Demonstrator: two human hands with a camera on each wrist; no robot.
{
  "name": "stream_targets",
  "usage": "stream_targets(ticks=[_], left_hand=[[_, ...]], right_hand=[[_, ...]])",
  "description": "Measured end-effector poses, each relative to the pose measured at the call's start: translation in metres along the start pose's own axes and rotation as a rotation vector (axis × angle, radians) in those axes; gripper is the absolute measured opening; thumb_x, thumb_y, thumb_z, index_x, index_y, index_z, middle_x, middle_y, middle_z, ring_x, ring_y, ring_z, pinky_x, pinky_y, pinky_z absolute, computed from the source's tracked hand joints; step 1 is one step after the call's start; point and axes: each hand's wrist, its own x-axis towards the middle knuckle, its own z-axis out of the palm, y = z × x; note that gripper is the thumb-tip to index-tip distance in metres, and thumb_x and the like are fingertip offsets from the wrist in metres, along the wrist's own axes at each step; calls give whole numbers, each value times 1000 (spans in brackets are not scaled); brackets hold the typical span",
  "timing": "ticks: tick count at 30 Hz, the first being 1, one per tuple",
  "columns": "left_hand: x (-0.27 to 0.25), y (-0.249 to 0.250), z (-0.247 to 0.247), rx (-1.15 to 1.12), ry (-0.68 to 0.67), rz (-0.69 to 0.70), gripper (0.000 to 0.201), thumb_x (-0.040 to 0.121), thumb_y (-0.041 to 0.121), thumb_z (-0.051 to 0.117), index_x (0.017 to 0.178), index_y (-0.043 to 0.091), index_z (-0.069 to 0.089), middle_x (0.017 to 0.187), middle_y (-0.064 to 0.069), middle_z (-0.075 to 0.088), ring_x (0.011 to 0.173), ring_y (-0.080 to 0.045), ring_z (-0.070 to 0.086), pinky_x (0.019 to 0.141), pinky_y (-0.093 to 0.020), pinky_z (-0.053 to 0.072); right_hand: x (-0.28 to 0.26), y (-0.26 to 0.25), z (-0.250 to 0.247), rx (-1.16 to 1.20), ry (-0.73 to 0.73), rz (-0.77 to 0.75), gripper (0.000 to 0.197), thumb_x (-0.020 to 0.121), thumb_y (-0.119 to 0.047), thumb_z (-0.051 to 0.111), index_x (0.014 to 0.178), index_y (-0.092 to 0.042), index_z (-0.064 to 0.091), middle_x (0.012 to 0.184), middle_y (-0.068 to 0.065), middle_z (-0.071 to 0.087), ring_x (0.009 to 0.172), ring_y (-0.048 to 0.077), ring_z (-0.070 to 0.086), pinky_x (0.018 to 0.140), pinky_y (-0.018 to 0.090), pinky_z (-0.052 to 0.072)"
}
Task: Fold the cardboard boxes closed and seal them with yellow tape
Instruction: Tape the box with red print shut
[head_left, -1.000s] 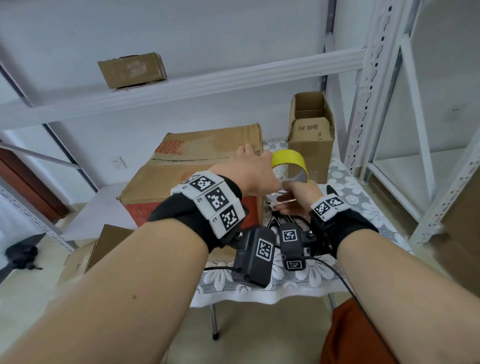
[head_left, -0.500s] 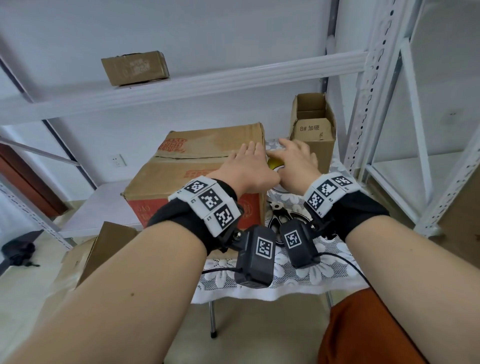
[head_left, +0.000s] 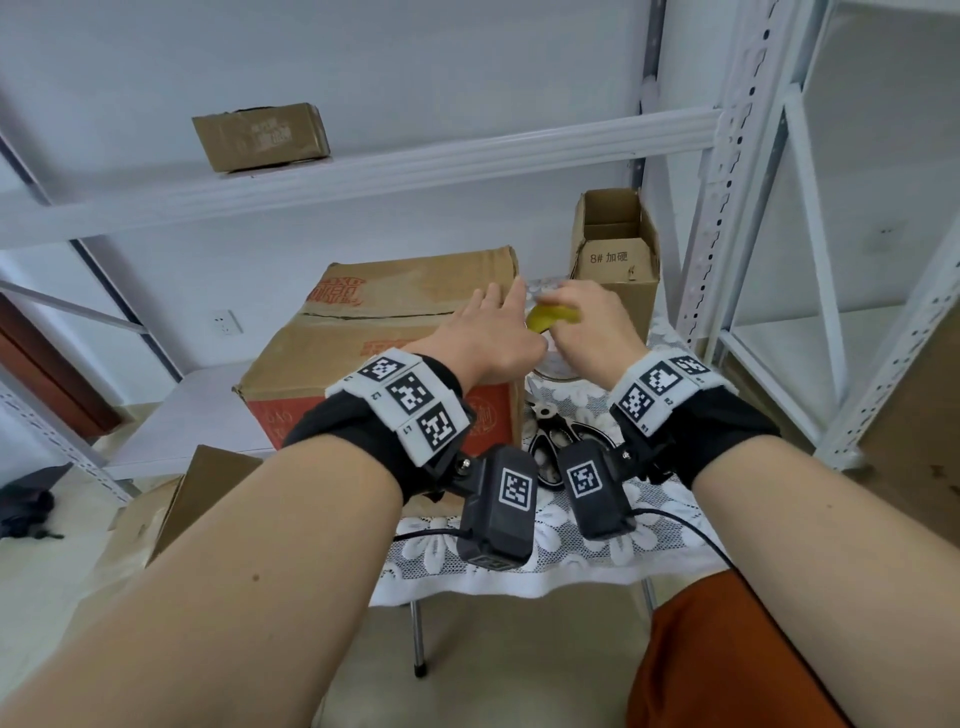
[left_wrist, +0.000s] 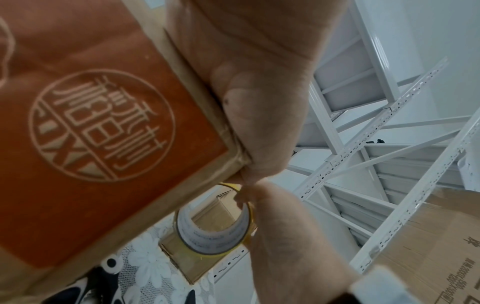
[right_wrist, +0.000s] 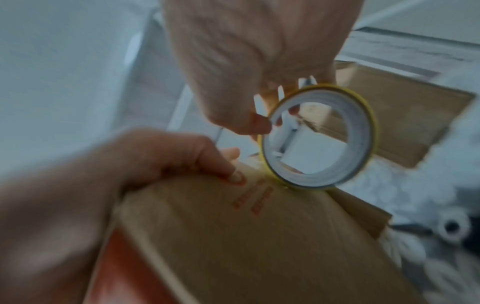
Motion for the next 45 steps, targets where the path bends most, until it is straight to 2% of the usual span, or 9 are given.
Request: stream_targets(ticks=[3, 6, 8, 11, 18, 24, 28, 38, 45], left_hand=[[-2, -1, 0, 16, 11, -5, 75, 98, 31, 36, 155, 13, -9, 163, -9, -9, 150, -23, -8, 120, -38, 1], [-2, -1, 0, 25, 13, -11, 75, 98, 32, 35, 155, 10, -8, 163, -9, -9, 150, -23, -8, 121, -38, 2], [-2, 0, 0, 30, 8, -14, 74, 98, 32, 35, 155, 10, -8, 163, -8, -10, 150, -22, -8, 120, -38, 2], [-3, 0, -1, 38, 13, -19, 73, 99, 33, 35, 155, 11, -7, 163, -8, -10, 150, -22, -8, 120, -38, 2], [-3, 1, -1, 28, 27, -10, 72, 100, 33, 34, 155, 11, -6, 163, -9, -8, 151, -23, -6, 120, -38, 2], [-3, 1, -1, 32, -5, 17, 66, 98, 32, 34, 156, 31, 3, 163, -11, -5, 150, -27, -7, 120, -44, 3], [3, 0, 3, 39, 12, 11, 66, 93, 33, 40, 155, 26, 17, 157, -14, 18, 148, -31, 8, 119, -47, 14], [0, 0, 4, 27, 32, -14, 75, 97, 30, 36, 155, 7, -6, 163, -11, -7, 151, -25, -5, 121, -38, 3], [2, 0, 1, 90, -1, 25, 64, 93, 28, 39, 154, 28, 18, 162, -15, 5, 150, -32, -1, 119, -47, 8]], right_hand=[[1, 5, 0, 334, 67, 165, 41, 90, -18, 50, 130, -9, 56, 136, 9, 54, 125, 24, 49, 107, 38, 37], [4, 5, -3, 528, 71, 277, 30, 91, -30, 54, 104, -5, 65, 106, 10, 66, 97, 23, 59, 88, 36, 46], [10, 7, -5, 539, 85, 331, 38, 88, -35, 57, 91, 1, 66, 76, 3, 60, 73, 17, 53, 70, 30, 42], [18, 13, -3, 424, 54, 336, 49, 76, -40, 68, 75, 9, 66, 62, 6, 46, 63, 18, 43, 63, 33, 36], [27, 18, -15, 299, 96, 256, 29, 75, -31, 72, 61, -12, 56, 66, 8, 48, 68, 17, 46, 64, 30, 37], [29, 15, -6, 219, 1, 239, 33, 77, -32, 70, 72, 1, 68, 67, 9, 52, 67, 19, 46, 64, 30, 37], [34, 4, 3, 78, -53, 205, 39, 80, -29, 65, 51, -15, 43, 53, 1, 38, 55, 17, 36, 53, 29, 26], [32, 6, 18, -69, -115, 166, 30, 87, -28, 59, 80, -2, 70, 77, 11, 66, 70, 24, 57, 64, 31, 43], [37, 13, 22, 27, -103, 206, 37, 92, -21, 52, 57, -8, 50, 59, 6, 50, 58, 22, 45, 58, 31, 34]])
